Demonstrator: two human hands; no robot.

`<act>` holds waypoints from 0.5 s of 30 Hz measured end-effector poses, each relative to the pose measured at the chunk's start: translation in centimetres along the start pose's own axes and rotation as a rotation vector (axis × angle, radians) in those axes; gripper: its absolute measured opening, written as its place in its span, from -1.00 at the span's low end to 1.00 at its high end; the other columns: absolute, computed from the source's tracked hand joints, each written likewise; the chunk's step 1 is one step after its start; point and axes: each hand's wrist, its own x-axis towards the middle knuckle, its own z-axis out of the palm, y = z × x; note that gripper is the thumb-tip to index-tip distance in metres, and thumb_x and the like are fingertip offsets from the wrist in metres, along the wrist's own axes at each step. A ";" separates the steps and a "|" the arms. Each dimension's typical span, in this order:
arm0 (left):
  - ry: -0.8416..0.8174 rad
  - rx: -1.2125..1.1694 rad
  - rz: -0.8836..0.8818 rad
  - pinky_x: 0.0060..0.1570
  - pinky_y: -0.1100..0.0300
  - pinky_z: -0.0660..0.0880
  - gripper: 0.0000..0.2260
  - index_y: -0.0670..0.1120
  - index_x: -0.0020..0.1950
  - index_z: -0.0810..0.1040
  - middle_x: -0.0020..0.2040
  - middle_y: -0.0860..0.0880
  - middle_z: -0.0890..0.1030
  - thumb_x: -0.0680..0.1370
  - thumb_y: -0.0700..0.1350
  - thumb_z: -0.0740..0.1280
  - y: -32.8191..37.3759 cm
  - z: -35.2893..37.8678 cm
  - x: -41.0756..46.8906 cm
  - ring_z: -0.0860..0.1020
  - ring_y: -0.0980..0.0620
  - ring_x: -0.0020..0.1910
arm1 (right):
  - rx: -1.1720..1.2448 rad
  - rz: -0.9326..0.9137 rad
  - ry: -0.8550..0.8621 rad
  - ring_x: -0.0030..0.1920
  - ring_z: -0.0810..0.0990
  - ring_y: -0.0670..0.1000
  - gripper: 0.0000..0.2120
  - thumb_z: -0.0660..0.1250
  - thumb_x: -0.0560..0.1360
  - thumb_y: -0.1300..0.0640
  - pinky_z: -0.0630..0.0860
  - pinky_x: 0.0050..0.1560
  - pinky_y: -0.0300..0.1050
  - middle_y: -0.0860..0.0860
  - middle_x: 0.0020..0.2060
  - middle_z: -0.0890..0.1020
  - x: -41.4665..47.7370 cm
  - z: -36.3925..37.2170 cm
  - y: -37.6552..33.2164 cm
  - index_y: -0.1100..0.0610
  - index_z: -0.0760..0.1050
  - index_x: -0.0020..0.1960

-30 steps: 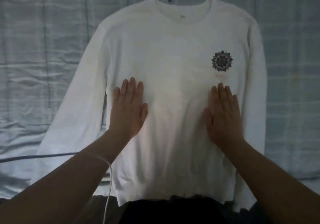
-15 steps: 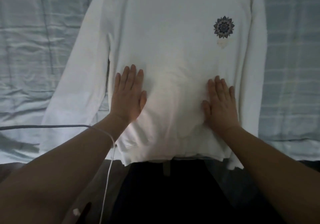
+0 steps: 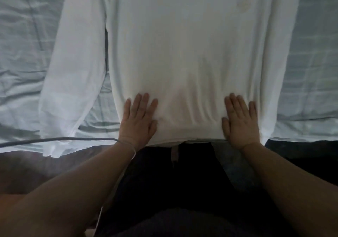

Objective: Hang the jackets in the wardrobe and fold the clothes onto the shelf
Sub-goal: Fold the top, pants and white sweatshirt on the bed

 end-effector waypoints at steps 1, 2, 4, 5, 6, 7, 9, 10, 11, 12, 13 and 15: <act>0.005 -0.003 -0.002 0.52 -0.27 0.00 -0.41 -0.10 0.59 0.23 0.58 -0.21 0.20 0.58 0.06 0.16 0.1 0.0 0.1 0.14 -0.25 0.57 | 0.003 0.006 0.001 0.55 0.18 0.16 -0.41 0.13 0.57 0.04 -0.01 0.54 0.25 0.12 0.55 0.21 0.0 -0.1 0.0 0.18 0.18 0.57; 0.009 -0.009 -0.006 0.52 -0.27 0.00 -0.41 -0.10 0.59 0.23 0.58 -0.21 0.20 0.58 0.06 0.16 0.1 -0.1 0.2 0.14 -0.25 0.57 | 0.004 0.013 -0.005 0.55 0.18 0.16 -0.41 0.13 0.57 0.04 -0.01 0.54 0.24 0.12 0.55 0.21 0.1 -0.3 0.0 0.19 0.18 0.57; 0.013 -0.023 -0.013 0.52 -0.28 0.02 -0.41 -0.09 0.59 0.23 0.58 -0.21 0.20 0.58 0.06 0.16 0.2 -0.6 0.2 0.14 -0.24 0.57 | 0.019 0.023 -0.022 0.54 0.19 0.17 -0.40 0.15 0.56 0.04 0.00 0.53 0.24 0.13 0.55 0.22 0.2 -1.0 -0.3 0.19 0.19 0.56; 0.016 -0.032 -0.014 0.51 -0.28 0.04 -0.41 -0.09 0.58 0.25 0.58 -0.21 0.22 0.57 0.05 0.17 0.3 -1.0 0.2 0.16 -0.24 0.56 | 0.043 0.032 -0.036 0.54 0.20 0.17 -0.39 0.16 0.54 0.04 0.01 0.53 0.23 0.14 0.55 0.23 0.3 -1.4 -0.4 0.19 0.21 0.55; 0.017 -0.040 -0.017 0.50 -0.28 0.07 -0.42 -0.10 0.57 0.29 0.57 -0.21 0.25 0.56 0.05 0.19 0.5 -1.7 0.2 0.19 -0.24 0.55 | 0.077 0.045 -0.052 0.53 0.21 0.17 -0.39 0.18 0.53 0.05 0.03 0.53 0.22 0.14 0.54 0.25 0.4 -2.0 -0.6 0.19 0.22 0.54; 0.015 -0.046 -0.026 0.48 -0.29 0.10 -0.43 -0.11 0.54 0.33 0.54 -0.21 0.29 0.55 0.05 0.20 0.7 -2.5 0.3 0.23 -0.24 0.53 | 0.118 0.058 -0.065 0.52 0.23 0.17 -0.39 0.20 0.51 0.06 0.06 0.52 0.21 0.14 0.52 0.28 0.6 -2.7 -0.7 0.19 0.26 0.53; 0.013 -0.051 -0.063 0.45 -0.29 0.16 -0.45 -0.13 0.48 0.40 0.49 -0.20 0.38 0.52 0.05 0.23 1.2 -4.3 0.8 0.31 -0.23 0.48 | 0.207 0.062 -0.045 0.47 0.32 0.18 -0.45 0.19 0.49 0.10 0.18 0.49 0.14 0.16 0.46 0.38 1.0 -4.5 -0.9 0.20 0.35 0.47; 0.023 -0.058 -0.077 0.44 -0.27 0.18 -0.47 -0.14 0.44 0.43 0.46 -0.19 0.41 0.51 0.04 0.25 1.4 -5.3 1.3 0.34 -0.22 0.45 | 0.246 0.073 -0.017 0.43 0.36 0.18 -0.48 0.19 0.48 0.13 0.23 0.48 0.08 0.17 0.42 0.42 1.1 -5.4 -0.9 0.21 0.38 0.44; 0.038 -0.077 -0.078 0.43 -0.25 0.20 -0.50 -0.15 0.41 0.46 0.43 -0.18 0.44 0.50 0.01 0.27 1.7 -6.3 2.0 0.37 -0.22 0.43 | 0.274 0.093 0.012 0.41 0.38 0.17 -0.50 0.22 0.48 0.17 0.25 0.47 0.03 0.16 0.39 0.45 1.3 -6.4 -1.0 0.21 0.40 0.42; 0.052 -0.103 -0.066 0.42 -0.23 0.23 -0.52 -0.17 0.38 0.47 0.41 -0.19 0.46 0.50 -0.02 0.28 2.0 -7.2 2.9 0.39 -0.23 0.41 | 0.292 0.116 0.037 0.39 0.39 0.16 -0.51 0.25 0.48 0.22 0.28 0.46 0.00 0.15 0.37 0.47 1.4 -7.3 -1.0 0.20 0.41 0.40; 0.059 -0.132 -0.047 0.40 -0.20 0.27 -0.54 -0.19 0.36 0.48 0.38 -0.20 0.48 0.50 -0.05 0.29 2.4 -8.1 3.9 0.41 -0.23 0.39 | 0.307 0.144 0.055 0.37 0.40 0.14 -0.51 0.27 0.47 0.26 0.30 0.44 -0.01 0.13 0.35 0.49 1.6 -8.2 -1.0 0.18 0.42 0.40; 0.041 -0.187 -0.014 0.35 -0.13 0.35 -0.56 -0.21 0.35 0.48 0.31 -0.20 0.53 0.50 -0.08 0.25 3.1 -9.9 6.2 0.45 -0.23 0.33 | 0.359 0.242 0.068 0.35 0.40 0.09 -0.52 0.25 0.48 0.28 0.33 0.38 -0.07 0.07 0.32 0.49 1.9 -9.8 -0.8 0.12 0.41 0.39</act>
